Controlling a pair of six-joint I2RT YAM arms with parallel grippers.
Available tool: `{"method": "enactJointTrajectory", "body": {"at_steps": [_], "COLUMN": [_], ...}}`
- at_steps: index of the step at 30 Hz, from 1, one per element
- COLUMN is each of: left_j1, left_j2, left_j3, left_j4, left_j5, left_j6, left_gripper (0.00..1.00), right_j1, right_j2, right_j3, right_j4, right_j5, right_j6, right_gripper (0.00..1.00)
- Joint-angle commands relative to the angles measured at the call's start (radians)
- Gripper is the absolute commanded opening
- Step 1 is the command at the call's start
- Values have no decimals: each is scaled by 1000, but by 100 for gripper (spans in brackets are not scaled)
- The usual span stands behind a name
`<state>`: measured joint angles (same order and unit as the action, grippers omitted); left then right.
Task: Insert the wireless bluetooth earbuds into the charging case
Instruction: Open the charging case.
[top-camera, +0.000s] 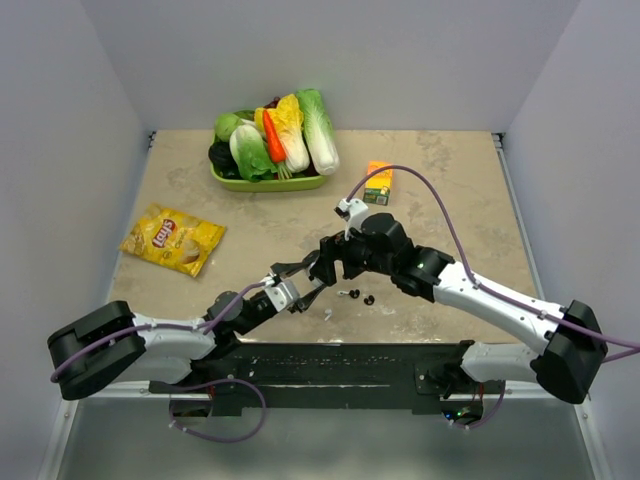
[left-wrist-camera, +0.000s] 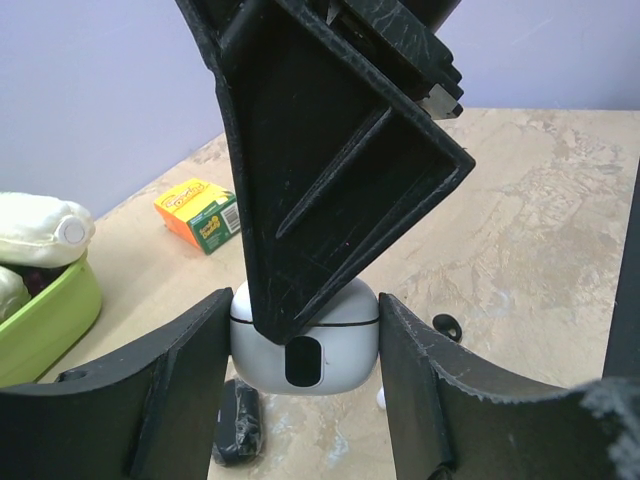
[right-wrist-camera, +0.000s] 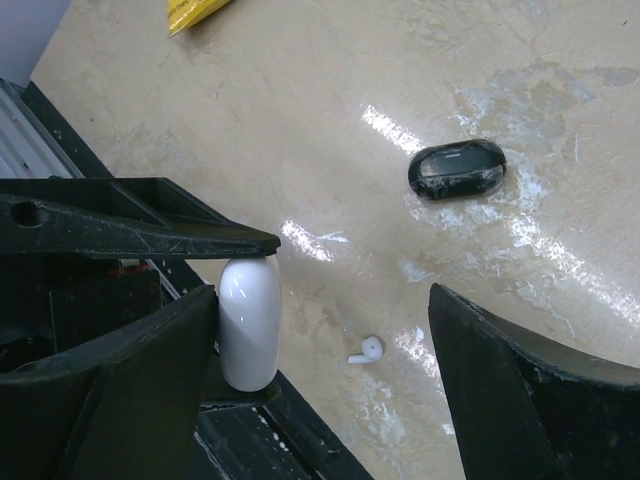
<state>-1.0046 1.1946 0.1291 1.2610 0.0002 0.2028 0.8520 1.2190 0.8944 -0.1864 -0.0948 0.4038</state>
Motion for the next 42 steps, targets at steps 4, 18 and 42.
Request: {"method": "enactJointTrajectory", "body": {"at_steps": [4, 18, 42], "left_j1": [-5, -5, -6], "left_j2": [-30, -23, -38], "left_j3": [-13, -13, -20], "left_j4": [126, 120, 133], "left_j5": [3, -32, -20], "left_j6": [9, 4, -20], "left_gripper": [0, 0, 0], "right_j1": [-8, -11, -13], "right_j2": [-41, -81, -15], "right_j3": [-5, -3, -2], "right_j4": [-12, -19, 111], "right_j5": [89, 103, -42], "right_j6": [1, 1, 44], "right_gripper": [84, 84, 52]}}
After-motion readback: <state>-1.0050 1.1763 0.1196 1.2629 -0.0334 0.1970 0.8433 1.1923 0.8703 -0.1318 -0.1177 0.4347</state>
